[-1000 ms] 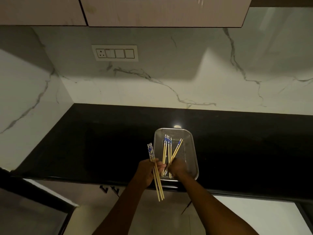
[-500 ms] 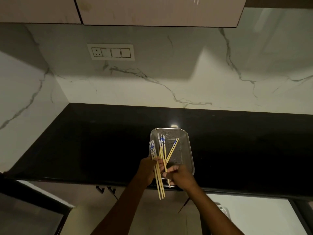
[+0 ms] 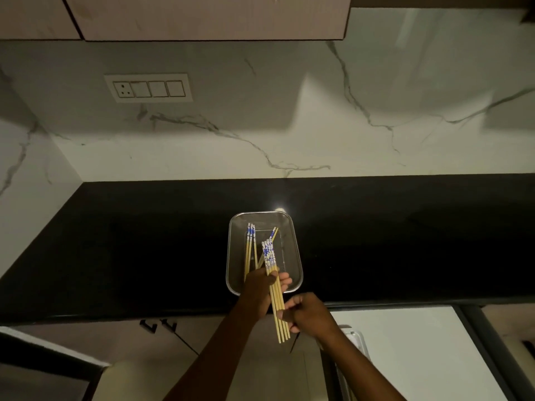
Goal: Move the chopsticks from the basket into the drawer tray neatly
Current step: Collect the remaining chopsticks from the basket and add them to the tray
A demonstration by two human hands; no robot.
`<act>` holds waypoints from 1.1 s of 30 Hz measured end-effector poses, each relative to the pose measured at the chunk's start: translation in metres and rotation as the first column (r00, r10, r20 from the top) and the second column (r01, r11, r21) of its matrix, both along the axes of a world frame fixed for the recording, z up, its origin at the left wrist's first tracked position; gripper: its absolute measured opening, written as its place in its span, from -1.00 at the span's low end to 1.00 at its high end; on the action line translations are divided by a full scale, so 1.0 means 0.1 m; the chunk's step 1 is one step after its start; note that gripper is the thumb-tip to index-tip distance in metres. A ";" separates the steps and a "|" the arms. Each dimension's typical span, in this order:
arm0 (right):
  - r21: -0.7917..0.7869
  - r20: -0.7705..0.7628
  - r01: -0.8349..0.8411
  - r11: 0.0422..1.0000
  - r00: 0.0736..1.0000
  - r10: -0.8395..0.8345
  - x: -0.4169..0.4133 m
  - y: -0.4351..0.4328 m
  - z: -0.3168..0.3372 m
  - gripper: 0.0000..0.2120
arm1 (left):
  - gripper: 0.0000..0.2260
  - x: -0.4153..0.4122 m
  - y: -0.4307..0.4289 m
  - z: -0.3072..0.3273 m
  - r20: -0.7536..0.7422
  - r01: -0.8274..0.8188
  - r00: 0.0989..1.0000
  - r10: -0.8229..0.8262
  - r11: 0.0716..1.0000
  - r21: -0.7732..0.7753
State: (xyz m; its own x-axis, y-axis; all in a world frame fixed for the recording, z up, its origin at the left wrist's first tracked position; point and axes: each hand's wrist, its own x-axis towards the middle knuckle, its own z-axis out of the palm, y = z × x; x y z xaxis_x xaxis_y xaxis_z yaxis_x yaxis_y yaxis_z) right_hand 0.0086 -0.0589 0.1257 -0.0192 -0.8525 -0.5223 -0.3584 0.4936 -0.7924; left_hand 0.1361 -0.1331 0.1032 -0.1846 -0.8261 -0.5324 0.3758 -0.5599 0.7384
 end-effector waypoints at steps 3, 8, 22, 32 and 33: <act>-0.003 -0.002 0.008 1.000 1.000 -0.008 -0.14 0.11 -0.02 -0.85 | -0.81 -0.14 0.09 -0.04 0.009 0.047 0.999 -0.047 0.999 -0.009; 0.031 0.036 0.028 0.999 0.999 -0.029 -0.41 0.34 -0.10 -0.83 | -0.83 -0.49 0.34 -0.08 0.027 0.120 0.992 -0.121 0.993 0.008; 0.300 0.048 0.196 0.933 0.974 -0.220 -1.37 1.14 -0.57 -0.89 | -0.81 -1.58 1.10 -0.62 0.056 0.352 0.931 -0.361 0.928 0.122; 0.379 -0.017 0.255 0.890 0.963 -0.269 -1.71 1.46 -0.93 -0.80 | -0.82 -2.01 1.52 -0.96 0.160 0.324 0.916 -0.367 0.915 0.243; 0.386 -0.026 0.251 0.888 0.965 -0.262 -1.73 1.50 -0.98 -0.78 | -0.82 -2.04 1.55 -0.98 0.184 0.316 0.912 -0.366 0.914 0.254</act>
